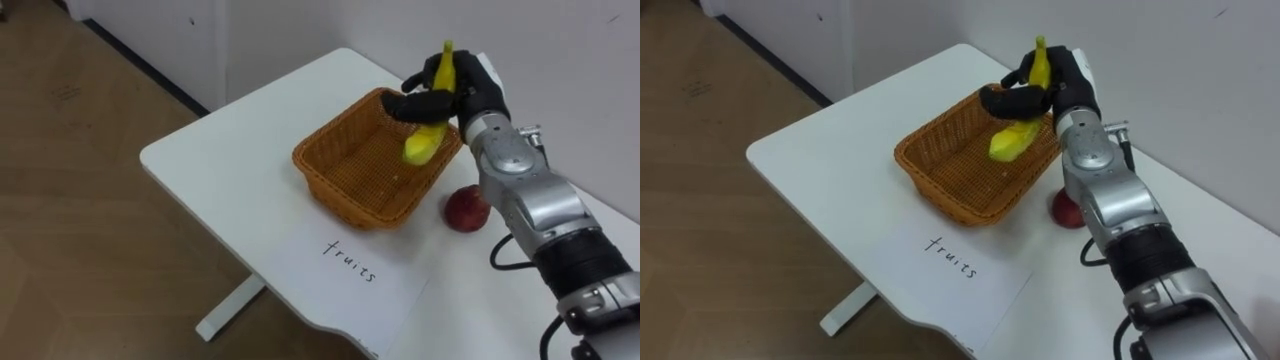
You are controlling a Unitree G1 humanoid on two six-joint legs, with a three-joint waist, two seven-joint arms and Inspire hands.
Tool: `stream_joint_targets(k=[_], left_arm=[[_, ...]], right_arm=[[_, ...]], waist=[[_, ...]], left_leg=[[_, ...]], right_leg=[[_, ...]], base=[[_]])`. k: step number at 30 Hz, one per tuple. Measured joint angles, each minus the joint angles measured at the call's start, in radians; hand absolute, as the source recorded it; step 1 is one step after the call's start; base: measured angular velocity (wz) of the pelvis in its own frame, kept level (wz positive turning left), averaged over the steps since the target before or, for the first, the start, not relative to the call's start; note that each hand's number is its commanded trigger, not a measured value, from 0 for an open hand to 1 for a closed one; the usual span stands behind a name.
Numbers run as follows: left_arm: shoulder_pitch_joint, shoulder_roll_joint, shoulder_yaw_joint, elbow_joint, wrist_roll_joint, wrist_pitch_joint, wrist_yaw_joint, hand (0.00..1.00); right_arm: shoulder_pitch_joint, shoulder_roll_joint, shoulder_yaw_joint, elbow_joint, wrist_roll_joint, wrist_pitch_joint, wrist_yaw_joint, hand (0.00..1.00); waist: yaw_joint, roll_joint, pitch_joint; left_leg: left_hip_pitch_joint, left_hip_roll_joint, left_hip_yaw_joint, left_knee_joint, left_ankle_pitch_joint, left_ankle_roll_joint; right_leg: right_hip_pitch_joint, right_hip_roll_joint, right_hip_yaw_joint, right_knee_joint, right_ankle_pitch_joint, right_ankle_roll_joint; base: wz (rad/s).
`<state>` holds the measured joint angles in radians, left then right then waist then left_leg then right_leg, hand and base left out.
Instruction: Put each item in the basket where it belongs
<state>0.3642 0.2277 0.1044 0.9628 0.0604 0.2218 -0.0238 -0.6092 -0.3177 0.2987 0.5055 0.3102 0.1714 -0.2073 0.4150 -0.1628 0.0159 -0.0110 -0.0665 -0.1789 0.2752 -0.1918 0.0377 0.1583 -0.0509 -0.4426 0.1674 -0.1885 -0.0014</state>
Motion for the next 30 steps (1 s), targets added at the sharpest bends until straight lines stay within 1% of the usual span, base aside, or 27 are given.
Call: stream_joint_targets(k=[5,15,17,18,19,20,24,30], left_arm=[[0.0,-0.001,0.0,0.0,0.0,0.013,0.014,0.0],[0.0,-0.002,-0.001,-0.001,0.0,0.014,0.017,0.0],[0.0,-0.002,-0.001,-0.002,0.0,0.014,0.018,0.0],[0.0,-0.002,-0.001,-0.002,0.0,0.014,0.018,0.0],[0.0,-0.002,-0.001,-0.002,0.0,0.014,0.018,0.0],[0.0,-0.002,-0.001,-0.002,0.0,0.014,0.02,0.0],[0.0,-0.002,-0.001,-0.002,0.0,0.014,0.021,0.0],[0.001,0.0,0.0,-0.002,0.0,0.014,0.021,0.0]], right_arm=[[0.0,0.0,0.001,0.0,0.003,0.0,0.001,1.0],[0.0,0.0,0.031,0.024,0.003,0.0,0.01,1.0],[0.0,0.0,0.031,0.029,0.004,0.0,0.014,0.65],[0.0,0.0,0.032,0.029,0.004,0.0,0.014,0.31],[0.0,0.0,0.032,0.029,0.004,0.0,0.015,0.07],[0.0,0.0,0.034,0.029,0.004,0.0,0.016,0.0],[0.0,0.0,0.035,0.029,0.003,0.0,0.033,0.0],[0.0,0.0,0.035,0.029,0.003,0.0,0.048,0.0]], waist=[[0.002,0.0,0.0001],[0.002,0.003,0.0006],[0.002,0.003,0.0006],[0.002,0.003,0.0005],[0.002,0.003,0.0005],[0.002,0.002,0.0003],[0.002,0.001,-0.0008],[0.0,-0.007,-0.0064]], left_leg=[[0.0,0.0,0.001,0.0,0.0,0.0],[0.0,0.0,0.0,0.0,0.0,0.0],[0.0,0.0,0.001,-0.001,0.0,0.0],[0.0,0.0,0.001,0.0,0.0,0.0],[0.0,0.0,0.001,-0.001,0.0,0.0],[0.0,0.0,0.001,-0.001,0.0,0.0],[0.0,0.0,0.001,-0.001,0.0,0.0],[0.0,0.0,0.0,-0.001,0.0,0.0]], right_leg=[[0.0,0.0,0.0,0.0,0.0,0.0],[0.0,0.0,0.0,0.0,0.0,0.0],[0.0,0.0,0.0,0.0,0.0,0.0],[0.0,0.0,0.0,0.0,0.0,0.0],[0.0,0.0,0.0,0.0,0.0,0.0],[0.0,0.0,0.001,0.0,0.0,0.0],[0.0,0.0,0.001,0.0,0.0,0.0],[0.001,0.0,0.001,0.0,0.0,0.0]], base=[[0.0],[0.0],[0.0],[0.0],[0.0],[0.0],[0.0],[0.0]])
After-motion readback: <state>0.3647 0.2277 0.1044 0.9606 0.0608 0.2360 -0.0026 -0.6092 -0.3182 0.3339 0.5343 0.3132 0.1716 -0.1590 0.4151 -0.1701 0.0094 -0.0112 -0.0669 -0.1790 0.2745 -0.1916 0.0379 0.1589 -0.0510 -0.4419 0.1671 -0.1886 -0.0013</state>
